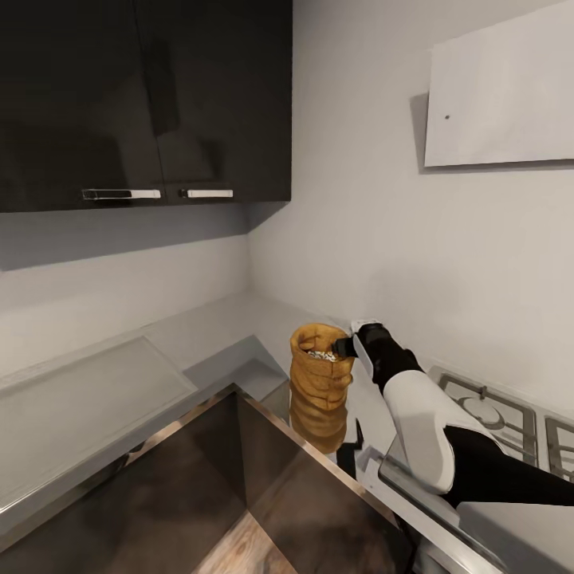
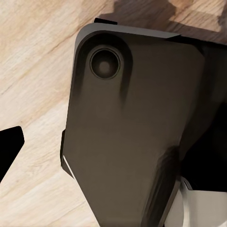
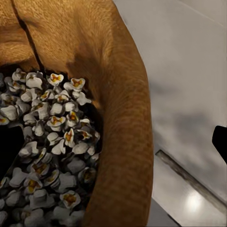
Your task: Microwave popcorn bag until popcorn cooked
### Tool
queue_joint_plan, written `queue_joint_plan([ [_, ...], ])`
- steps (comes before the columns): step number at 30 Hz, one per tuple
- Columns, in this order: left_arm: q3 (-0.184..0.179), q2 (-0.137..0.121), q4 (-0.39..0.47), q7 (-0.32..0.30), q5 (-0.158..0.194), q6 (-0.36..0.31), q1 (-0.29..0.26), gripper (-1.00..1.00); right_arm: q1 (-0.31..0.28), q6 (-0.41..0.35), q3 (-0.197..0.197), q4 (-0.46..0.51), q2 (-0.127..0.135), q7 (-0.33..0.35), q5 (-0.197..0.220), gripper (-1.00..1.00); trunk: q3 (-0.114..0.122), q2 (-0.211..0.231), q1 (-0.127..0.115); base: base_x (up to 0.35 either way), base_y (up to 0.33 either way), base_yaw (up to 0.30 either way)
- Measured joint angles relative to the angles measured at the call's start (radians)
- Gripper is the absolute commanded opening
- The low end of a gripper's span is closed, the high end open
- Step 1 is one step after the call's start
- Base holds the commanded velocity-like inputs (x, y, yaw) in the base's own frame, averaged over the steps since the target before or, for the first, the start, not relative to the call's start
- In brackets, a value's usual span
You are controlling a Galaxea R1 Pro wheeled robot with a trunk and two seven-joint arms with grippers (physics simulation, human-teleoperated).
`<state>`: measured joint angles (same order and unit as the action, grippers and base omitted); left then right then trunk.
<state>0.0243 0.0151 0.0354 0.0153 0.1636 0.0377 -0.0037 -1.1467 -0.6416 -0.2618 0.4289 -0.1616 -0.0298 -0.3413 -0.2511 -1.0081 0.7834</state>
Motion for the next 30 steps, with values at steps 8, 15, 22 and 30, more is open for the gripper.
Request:
queue_joint_plan([
  [8, 0.0, 0.0, 0.0, 0.0, 0.0, -0.001, 0.0, 1.0, -0.001, -0.002, 0.0, -0.003, 0.001, 0.0, 0.001, 1.0, 0.0, 0.0, 0.0, 0.0, 0.0, 0.0],
  [15, 0.0, 0.0, 0.0, 0.0, 0.0, -0.001, 0.0, 1.0, -0.001, -0.002, 0.002, -0.003, 0.0, 0.0, -0.007, -1.0, 0.0, 0.0, 0.0, 0.0, 0.0, 0.0],
  [22, 0.0, 0.0, 0.0, 0.0, 0.0, 0.0, 0.0, 1.0, 0.0, -0.005, 0.0, -0.002, 0.0, 0.002, -0.002, -1.0, 0.0, 0.0, 0.0, 0.0, 0.0, 0.0],
  [30, 0.0, 0.0, 0.0, 0.0, 0.0, 0.0, 0.0, 1.0, 0.0, -0.098, -0.001, 0.033, -0.001, 0.002, -0.004, -1.0, 0.0, 0.0, 0.0, 0.0, 0.0, 0.0],
])
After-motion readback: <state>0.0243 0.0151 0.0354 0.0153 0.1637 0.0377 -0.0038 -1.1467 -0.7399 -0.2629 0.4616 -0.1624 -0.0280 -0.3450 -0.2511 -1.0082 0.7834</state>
